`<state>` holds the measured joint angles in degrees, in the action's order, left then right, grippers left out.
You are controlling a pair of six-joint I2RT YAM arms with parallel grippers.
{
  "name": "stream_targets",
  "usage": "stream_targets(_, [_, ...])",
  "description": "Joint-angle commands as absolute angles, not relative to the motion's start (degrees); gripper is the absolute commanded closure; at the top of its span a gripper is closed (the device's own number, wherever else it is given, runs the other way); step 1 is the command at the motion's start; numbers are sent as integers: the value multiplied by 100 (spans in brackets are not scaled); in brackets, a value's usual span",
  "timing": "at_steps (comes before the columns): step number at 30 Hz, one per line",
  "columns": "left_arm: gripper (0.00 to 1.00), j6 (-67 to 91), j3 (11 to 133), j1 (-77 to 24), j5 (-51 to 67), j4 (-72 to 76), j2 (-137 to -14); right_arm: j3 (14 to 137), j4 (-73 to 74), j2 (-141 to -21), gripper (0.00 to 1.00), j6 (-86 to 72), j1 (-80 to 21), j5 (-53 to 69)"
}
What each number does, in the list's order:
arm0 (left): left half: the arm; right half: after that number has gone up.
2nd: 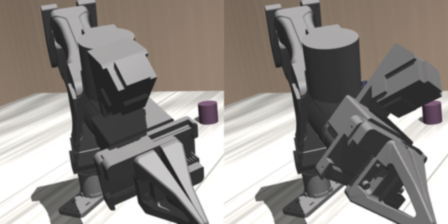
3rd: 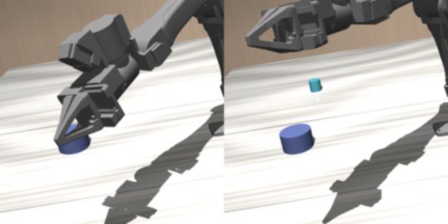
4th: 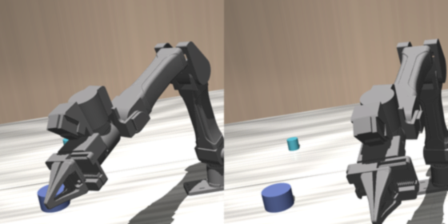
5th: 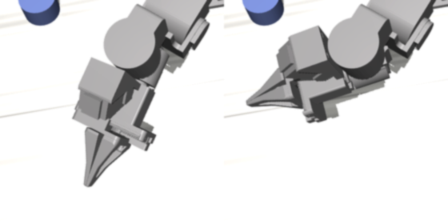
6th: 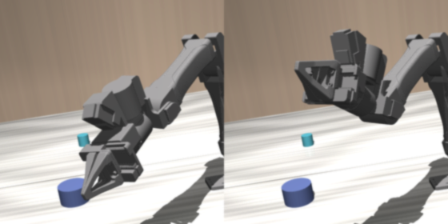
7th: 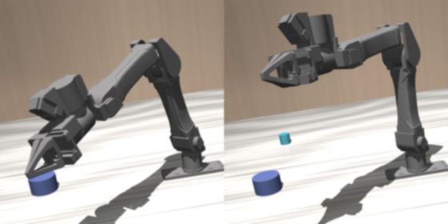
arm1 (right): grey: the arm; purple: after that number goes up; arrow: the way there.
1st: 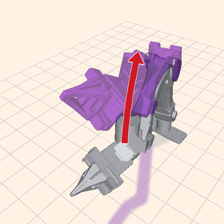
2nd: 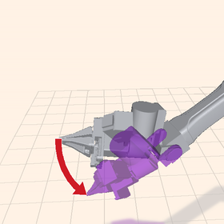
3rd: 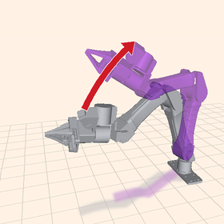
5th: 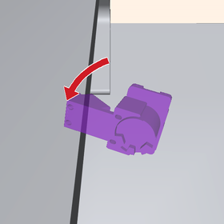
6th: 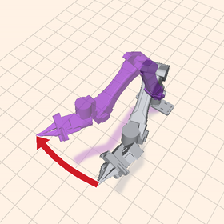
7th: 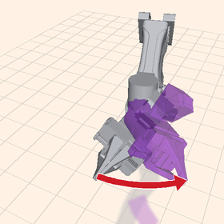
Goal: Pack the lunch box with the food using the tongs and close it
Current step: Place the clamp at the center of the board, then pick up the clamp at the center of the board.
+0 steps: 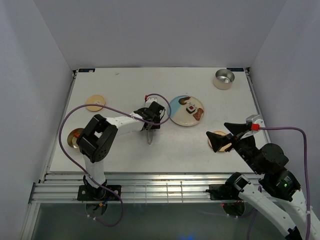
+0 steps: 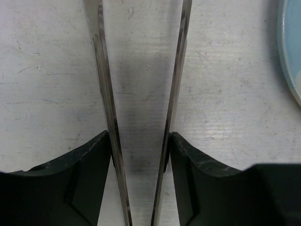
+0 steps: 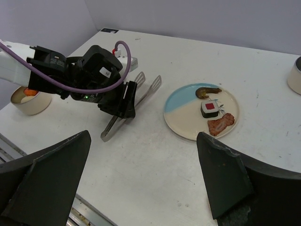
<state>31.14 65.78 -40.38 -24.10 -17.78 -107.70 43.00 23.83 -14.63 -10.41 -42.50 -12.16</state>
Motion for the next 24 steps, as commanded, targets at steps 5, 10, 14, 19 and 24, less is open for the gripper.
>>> stream_targets(5, [4, 3165, 6863, -4104, -2277, -1942, -10495, 4280, 2039, -1669, 1, -1160, -4271, -1388])
stream_targets(10, [2, 2778, 7425, -4061, -1960, -2179, -9977, 4438, 1934, -2503, 0, -1712, -4271, -1669])
stream_targets(14, [2, 2540, 8199, -3299, -1549, -2794, -9678, 4736, 1696, -3905, 0, -2283, -4271, -1740])
stream_targets(19, [2, 2839, 7429, -2057, -746, -2306, -8572, 5395, 1372, -5727, 9, -2715, -4412, -1942])
stream_targets(24, [2, 3339, 6400, -1855, -885, -2012, -7097, 6265, 1222, -7618, 10, -2952, -4886, -2399])
